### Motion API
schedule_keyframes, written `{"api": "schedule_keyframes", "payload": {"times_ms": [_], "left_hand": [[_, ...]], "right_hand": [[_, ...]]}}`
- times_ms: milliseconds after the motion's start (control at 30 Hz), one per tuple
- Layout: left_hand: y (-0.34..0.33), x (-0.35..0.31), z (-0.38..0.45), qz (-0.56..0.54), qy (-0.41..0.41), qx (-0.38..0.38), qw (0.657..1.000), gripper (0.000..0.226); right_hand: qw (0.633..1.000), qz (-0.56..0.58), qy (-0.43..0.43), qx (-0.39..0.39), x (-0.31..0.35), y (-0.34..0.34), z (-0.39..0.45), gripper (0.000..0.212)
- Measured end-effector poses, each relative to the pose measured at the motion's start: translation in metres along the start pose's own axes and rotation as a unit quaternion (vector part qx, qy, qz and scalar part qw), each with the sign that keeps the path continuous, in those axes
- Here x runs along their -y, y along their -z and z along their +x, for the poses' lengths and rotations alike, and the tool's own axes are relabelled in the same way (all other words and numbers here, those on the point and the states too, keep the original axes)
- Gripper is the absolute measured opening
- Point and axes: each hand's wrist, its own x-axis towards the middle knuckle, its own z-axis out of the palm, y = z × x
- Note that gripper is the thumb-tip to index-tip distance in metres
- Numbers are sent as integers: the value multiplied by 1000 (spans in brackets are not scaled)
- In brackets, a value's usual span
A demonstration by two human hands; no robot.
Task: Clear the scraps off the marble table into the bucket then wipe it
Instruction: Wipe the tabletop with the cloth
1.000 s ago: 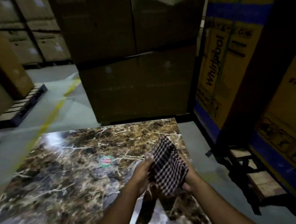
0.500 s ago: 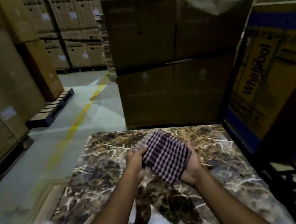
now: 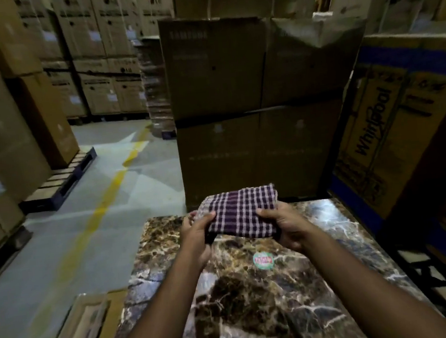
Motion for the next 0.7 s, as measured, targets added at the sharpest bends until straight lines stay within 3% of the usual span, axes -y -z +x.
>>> {"api": "schedule_keyframes", "payload": {"times_ms": [200, 333, 433, 533, 700], "left_hand": [[-37, -55, 3, 126, -36, 115, 985, 38], [-70, -98, 6, 224, -94, 161, 957, 63], [-94, -130, 1, 265, -157, 194, 931, 61], [-118, -154, -16, 228, -217, 218, 924, 69], [-149, -174, -42, 193, -273, 231, 914, 69]], "right_hand": [[989, -119, 46, 69, 83, 1, 13, 24], [961, -236, 83, 117, 138, 2, 22, 25], [945, -285, 105, 120, 174, 5, 26, 31], [942, -280, 136, 128, 205, 8, 24, 43], [952, -161, 170, 197, 239, 10, 7, 54]]}}
